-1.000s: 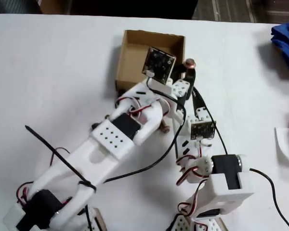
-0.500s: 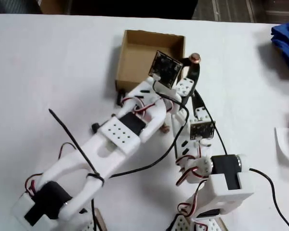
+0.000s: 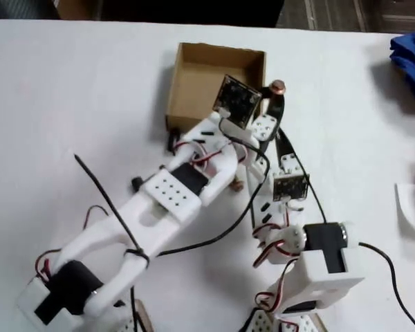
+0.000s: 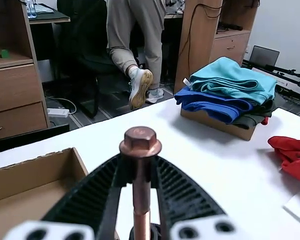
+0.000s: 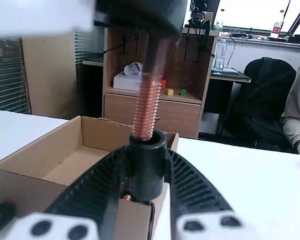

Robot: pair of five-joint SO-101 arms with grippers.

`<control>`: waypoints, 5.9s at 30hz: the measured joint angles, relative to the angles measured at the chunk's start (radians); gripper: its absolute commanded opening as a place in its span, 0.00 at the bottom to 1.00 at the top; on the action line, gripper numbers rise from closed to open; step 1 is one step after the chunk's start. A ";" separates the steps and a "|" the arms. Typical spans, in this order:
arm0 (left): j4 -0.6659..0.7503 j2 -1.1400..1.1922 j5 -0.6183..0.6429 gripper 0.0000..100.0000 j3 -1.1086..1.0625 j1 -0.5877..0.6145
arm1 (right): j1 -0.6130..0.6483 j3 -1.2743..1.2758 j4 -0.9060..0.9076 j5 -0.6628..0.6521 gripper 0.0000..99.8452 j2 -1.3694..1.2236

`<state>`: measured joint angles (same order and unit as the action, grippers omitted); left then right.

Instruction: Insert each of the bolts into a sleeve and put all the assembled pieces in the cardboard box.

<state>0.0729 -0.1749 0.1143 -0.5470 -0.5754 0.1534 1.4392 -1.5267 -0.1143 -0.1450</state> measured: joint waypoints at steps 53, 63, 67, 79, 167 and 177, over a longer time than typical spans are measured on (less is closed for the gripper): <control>-0.100 -0.061 -0.094 0.28 -0.201 0.034 | 0.011 0.083 0.020 0.086 0.02 0.087; -0.158 -0.222 -0.094 0.23 -0.127 0.157 | 0.009 0.080 0.123 0.086 0.02 0.087; -0.241 -0.342 -0.094 0.23 -0.249 0.273 | -0.003 0.080 0.160 0.081 0.02 0.137; -0.121 -0.623 -0.078 0.23 -0.674 0.425 | 0.000 -0.203 0.629 -0.110 0.02 0.368; 0.018 -0.140 0.288 0.23 -0.569 0.666 | 0.117 -1.970 2.291 0.216 0.12 -0.652; 0.018 -0.140 0.288 0.23 -0.569 0.666 | 0.117 -1.972 2.291 0.216 0.24 -0.651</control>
<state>0.0913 -0.3145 0.4028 -1.1162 0.0905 0.2700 -0.5324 0.7641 0.1020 -0.7956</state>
